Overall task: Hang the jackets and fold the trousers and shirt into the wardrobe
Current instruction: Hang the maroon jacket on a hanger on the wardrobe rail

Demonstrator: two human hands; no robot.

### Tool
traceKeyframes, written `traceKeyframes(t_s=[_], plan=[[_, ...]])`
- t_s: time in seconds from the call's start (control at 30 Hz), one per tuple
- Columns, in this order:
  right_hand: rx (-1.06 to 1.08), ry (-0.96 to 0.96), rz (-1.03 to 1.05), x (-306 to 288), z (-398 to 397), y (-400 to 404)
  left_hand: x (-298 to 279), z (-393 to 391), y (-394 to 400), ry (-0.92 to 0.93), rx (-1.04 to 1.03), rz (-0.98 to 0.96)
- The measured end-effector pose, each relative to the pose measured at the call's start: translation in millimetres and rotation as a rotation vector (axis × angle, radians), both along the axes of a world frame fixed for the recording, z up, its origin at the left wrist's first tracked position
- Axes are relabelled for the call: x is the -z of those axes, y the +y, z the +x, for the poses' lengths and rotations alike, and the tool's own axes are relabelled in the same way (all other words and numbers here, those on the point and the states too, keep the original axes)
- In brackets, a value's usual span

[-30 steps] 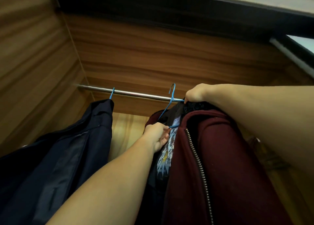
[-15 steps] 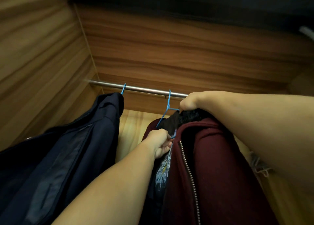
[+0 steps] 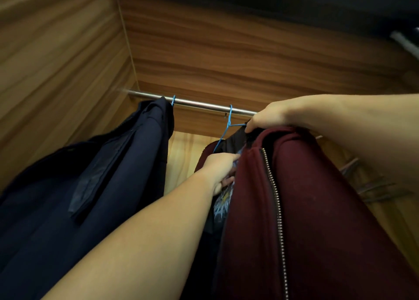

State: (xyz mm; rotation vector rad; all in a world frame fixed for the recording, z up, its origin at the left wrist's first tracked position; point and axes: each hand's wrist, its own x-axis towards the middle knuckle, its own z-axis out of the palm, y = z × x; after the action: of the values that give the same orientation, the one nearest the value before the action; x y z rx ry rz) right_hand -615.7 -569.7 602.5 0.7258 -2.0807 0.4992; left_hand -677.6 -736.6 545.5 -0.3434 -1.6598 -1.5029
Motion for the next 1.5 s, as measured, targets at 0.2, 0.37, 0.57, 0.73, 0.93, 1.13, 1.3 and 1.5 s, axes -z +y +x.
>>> traceKeyframes(t_s=[0.2,0.37,0.57,0.73,0.93,1.13,1.3,1.5], plan=[[0.074,0.148,-0.131,7,10,7,3,19,9,-0.042,0.012,-0.129],[0.044,0.127,-0.214,-3,11,-3,10,38,19,-0.012,-0.008,-0.160],[0.025,0.091,-0.313,5,11,3,21,54,35,0.057,-0.156,-0.257],[-0.201,0.099,-0.433,35,9,20,40,75,47,0.044,-0.200,-0.283],[-0.427,-0.007,-0.544,115,11,53,82,110,77,0.081,-0.189,-0.303],[-0.601,-0.266,-0.584,220,10,82,161,135,104,-0.093,-0.318,-0.328],[-0.570,-0.377,-0.520,274,17,105,233,156,121,-0.307,-0.399,-0.424],[-0.420,-0.340,-0.335,319,47,138,283,193,124,-0.397,-0.580,-0.696]])
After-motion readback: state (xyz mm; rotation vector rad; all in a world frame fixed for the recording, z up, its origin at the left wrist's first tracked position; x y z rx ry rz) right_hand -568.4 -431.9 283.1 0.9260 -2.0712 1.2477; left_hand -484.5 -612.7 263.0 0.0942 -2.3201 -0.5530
